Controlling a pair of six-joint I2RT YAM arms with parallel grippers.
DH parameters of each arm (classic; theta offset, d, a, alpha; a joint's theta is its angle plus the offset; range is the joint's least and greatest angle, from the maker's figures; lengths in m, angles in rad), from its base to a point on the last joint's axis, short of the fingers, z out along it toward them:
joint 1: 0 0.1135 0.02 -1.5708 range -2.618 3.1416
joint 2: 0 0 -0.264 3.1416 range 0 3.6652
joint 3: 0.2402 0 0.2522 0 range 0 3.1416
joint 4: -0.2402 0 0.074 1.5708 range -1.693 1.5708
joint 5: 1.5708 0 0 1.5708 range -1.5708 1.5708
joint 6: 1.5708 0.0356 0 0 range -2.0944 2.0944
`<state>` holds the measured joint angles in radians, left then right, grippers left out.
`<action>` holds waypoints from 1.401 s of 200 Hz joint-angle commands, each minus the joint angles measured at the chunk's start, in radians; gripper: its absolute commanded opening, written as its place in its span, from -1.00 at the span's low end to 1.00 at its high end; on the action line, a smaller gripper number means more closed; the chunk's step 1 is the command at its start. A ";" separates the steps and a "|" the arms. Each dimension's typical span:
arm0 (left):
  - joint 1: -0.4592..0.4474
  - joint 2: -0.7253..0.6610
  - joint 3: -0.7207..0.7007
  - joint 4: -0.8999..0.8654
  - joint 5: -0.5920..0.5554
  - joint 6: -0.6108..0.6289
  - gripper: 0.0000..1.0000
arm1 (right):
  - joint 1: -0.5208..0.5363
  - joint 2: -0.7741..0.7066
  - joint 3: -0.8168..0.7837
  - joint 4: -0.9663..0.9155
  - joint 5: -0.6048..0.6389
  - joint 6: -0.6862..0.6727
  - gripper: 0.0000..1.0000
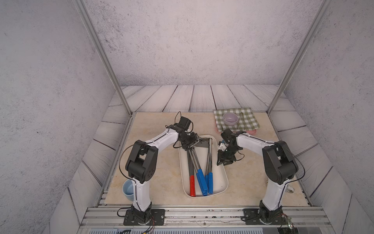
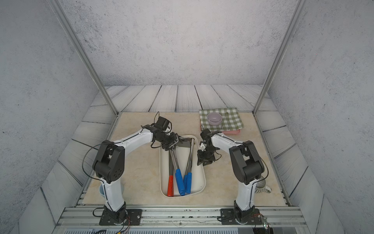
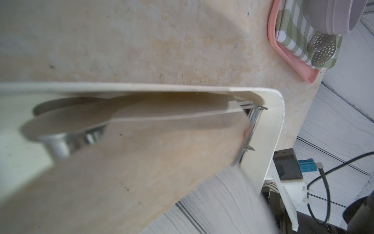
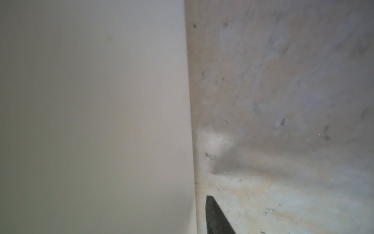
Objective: Put the small hoe into the storage box
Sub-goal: Place the hoe in the storage box, then adjust the hoe in the storage box.
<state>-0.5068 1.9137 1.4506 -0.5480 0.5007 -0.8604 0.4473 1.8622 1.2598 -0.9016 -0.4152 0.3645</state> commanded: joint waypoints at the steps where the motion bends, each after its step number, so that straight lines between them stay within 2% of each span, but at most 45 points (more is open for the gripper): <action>1: -0.008 -0.061 0.035 -0.134 -0.001 0.047 0.40 | 0.011 -0.046 0.059 -0.080 -0.007 -0.016 -0.18; 44: 0.015 -0.129 0.039 -0.226 -0.043 0.081 0.46 | 0.016 -0.092 0.147 -0.157 0.051 -0.009 -0.15; 94: 0.089 -0.311 -0.023 -0.280 -0.129 0.110 0.34 | 0.064 -0.103 0.359 -0.275 0.104 -0.010 -0.14; 147: 0.211 -0.448 -0.137 -0.251 -0.131 0.109 0.34 | 0.218 0.118 0.694 -0.351 0.090 -0.019 -0.13; 194: 0.285 -0.505 -0.236 -0.213 -0.092 0.109 0.29 | 0.290 0.352 0.991 -0.406 0.064 -0.011 -0.11; 242: 0.328 -0.521 -0.280 -0.215 -0.055 0.132 0.28 | 0.332 0.529 1.150 -0.444 0.059 -0.008 -0.09; 280: 0.343 -0.516 -0.293 -0.219 -0.031 0.144 0.26 | 0.347 0.615 1.184 -0.460 0.066 -0.002 -0.11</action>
<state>-0.1780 1.4143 1.1740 -0.7662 0.4427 -0.7410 0.7830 2.4397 2.4207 -1.3113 -0.3496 0.3614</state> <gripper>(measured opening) 0.633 0.455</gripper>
